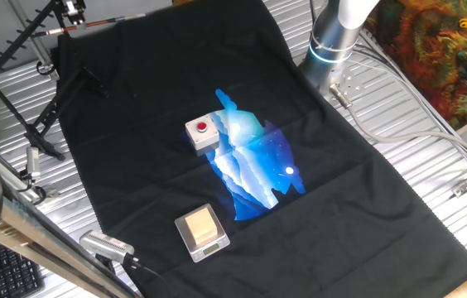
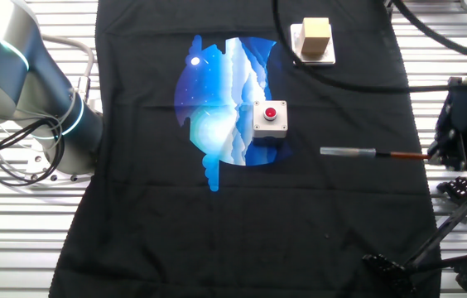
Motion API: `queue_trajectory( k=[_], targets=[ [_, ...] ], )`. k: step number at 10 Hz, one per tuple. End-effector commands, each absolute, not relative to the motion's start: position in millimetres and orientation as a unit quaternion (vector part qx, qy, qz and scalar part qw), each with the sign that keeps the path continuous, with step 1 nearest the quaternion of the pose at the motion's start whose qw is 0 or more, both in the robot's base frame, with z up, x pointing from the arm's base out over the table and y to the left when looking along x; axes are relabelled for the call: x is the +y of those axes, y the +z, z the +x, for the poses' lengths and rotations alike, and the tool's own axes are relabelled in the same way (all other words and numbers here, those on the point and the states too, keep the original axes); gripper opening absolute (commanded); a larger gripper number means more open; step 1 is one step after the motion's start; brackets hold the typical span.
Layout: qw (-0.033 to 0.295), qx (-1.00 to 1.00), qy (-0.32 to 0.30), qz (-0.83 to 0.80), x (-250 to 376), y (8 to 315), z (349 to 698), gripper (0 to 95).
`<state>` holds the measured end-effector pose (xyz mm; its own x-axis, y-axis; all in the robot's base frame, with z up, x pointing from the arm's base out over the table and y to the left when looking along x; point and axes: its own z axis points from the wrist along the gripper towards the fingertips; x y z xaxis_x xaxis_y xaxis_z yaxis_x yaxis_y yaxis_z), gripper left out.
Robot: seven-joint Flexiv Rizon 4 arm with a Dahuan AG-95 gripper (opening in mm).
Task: Place the brush on the pen rack
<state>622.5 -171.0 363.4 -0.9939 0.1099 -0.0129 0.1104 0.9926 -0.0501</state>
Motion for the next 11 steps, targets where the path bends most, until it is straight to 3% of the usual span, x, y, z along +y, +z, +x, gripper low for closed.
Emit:
queue_trajectory(
  k=[1, 3, 5, 11],
  targets=[
    [0.003, 0.999, -0.023, 0.048, -168.0, 364.9, 627.0, 0.0],
    [-0.002, 0.999, -0.025, 0.019, -163.7, 368.8, 626.4, 0.0],
    [0.028, 0.999, -0.014, -0.014, -158.8, 373.5, 624.4, 0.0],
    [0.045, 0.999, 0.002, -0.013, -115.7, 389.9, 628.5, 0.0]
  ],
)
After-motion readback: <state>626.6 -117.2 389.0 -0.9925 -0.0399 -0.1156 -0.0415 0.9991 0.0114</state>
